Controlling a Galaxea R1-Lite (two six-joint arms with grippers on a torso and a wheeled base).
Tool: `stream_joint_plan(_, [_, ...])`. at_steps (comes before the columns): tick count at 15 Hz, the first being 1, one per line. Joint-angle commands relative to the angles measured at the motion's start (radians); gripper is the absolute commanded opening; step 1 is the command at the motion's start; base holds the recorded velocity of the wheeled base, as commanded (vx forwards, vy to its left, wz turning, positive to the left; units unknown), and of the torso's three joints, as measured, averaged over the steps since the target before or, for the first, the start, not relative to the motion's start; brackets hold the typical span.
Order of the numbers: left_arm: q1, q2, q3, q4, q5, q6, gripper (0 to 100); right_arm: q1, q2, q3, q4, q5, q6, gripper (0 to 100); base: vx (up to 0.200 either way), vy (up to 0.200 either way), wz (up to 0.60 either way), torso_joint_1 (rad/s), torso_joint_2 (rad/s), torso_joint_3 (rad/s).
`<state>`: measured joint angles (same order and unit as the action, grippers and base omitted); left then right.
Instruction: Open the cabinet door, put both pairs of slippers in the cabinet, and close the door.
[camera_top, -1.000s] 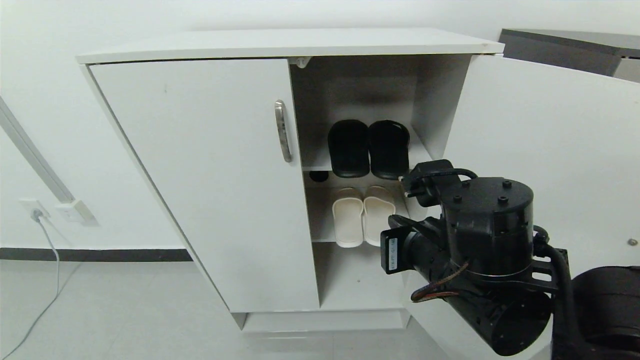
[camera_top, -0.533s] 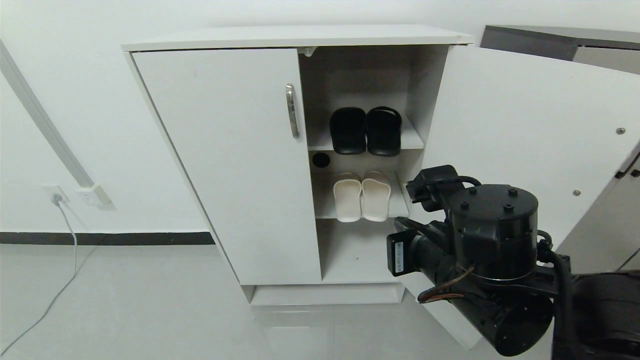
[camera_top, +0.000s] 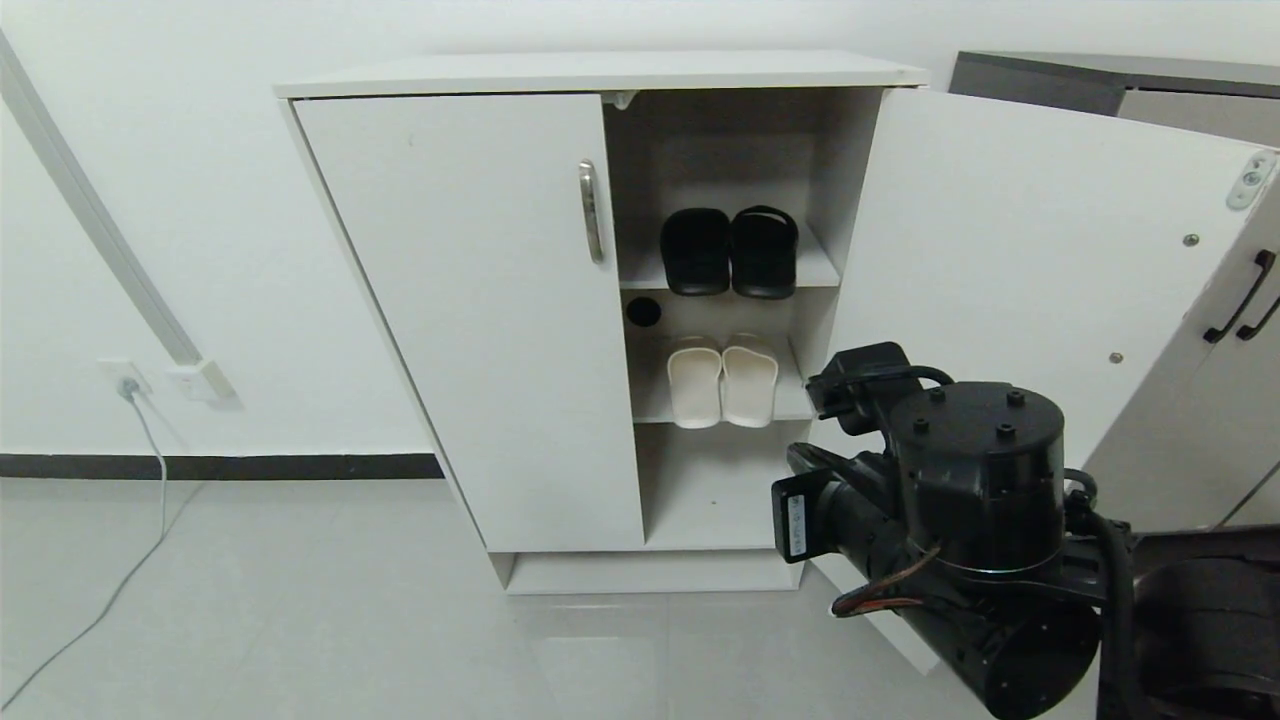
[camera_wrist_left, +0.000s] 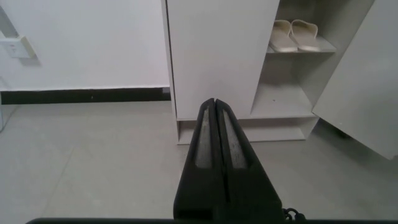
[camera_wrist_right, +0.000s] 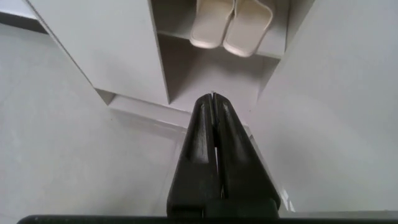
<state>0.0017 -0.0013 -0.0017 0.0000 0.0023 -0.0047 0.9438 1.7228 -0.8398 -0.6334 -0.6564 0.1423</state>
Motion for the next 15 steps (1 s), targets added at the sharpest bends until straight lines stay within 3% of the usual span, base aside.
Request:
stream_joint_plan(1, [0.0, 0.001, 0.0, 0.0, 0.001, -0.001, 0, 0.0, 0.004, 0.002, 0.0, 0.0, 0.0, 0, 0.0, 0.0, 0.0, 0.0, 0.0, 0.0])
stream_joint_plan(6, [0.0, 0.001, 0.0, 0.0, 0.001, -0.001, 0, 0.001, 0.011, 0.001, 0.001, -0.002, -0.001, 0, 0.0, 0.0, 0.0, 0.0, -0.04, -0.044])
stream_joint_plan(15, [0.0, 0.001, 0.0, 0.0, 0.001, -0.001, 0, 0.0, 0.011, 0.002, 0.003, -0.002, -0.003, 0, 0.0, 0.0, 0.0, 0.058, -0.42, -0.352])
